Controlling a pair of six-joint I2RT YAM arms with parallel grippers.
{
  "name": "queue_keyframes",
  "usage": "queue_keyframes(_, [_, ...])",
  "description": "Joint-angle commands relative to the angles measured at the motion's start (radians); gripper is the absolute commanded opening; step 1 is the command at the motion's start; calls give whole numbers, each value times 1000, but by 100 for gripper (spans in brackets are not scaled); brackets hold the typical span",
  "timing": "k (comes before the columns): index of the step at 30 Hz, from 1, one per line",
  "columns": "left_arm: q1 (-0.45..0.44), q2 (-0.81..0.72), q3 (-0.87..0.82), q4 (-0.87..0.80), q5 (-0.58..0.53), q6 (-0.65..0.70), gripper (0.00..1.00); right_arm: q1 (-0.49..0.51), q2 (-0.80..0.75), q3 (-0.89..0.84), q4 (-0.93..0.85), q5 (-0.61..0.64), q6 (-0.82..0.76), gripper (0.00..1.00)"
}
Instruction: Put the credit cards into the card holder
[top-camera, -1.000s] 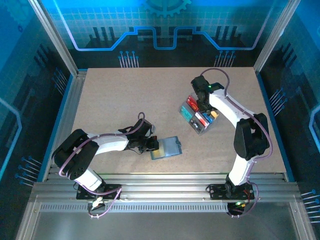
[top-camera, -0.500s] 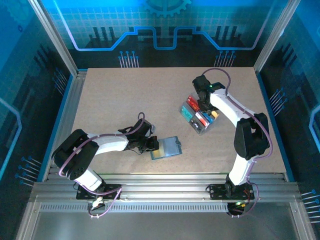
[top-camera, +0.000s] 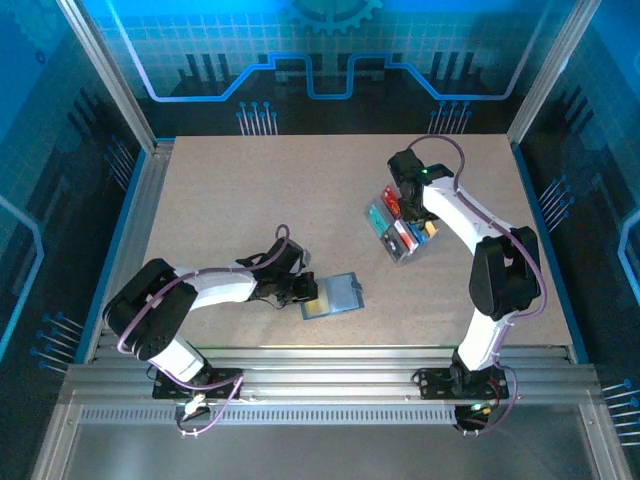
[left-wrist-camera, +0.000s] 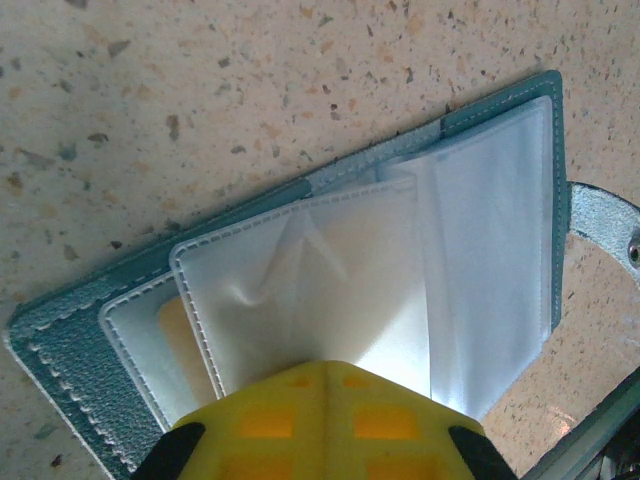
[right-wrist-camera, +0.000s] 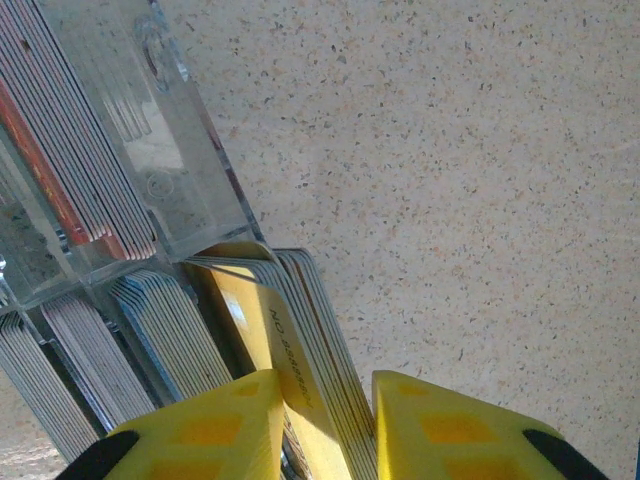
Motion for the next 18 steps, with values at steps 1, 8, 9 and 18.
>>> queue_keyframes(1, [-4, 1, -27, -61, -10, -17, 3, -19, -32, 29, -38, 43, 16, 28])
queue_keyframes(8, [-5, 5, -30, -59, -10, -17, 3, -15, -43, 38, -48, 59, 17, 24])
queue_keyframes(9, [-5, 6, -29, -59, -10, -17, 2, -14, -43, 37, -48, 61, 17, 24])
queue_keyframes(18, [-5, 5, -30, -59, -9, -17, 2, -13, -40, 45, -61, 82, 18, 29])
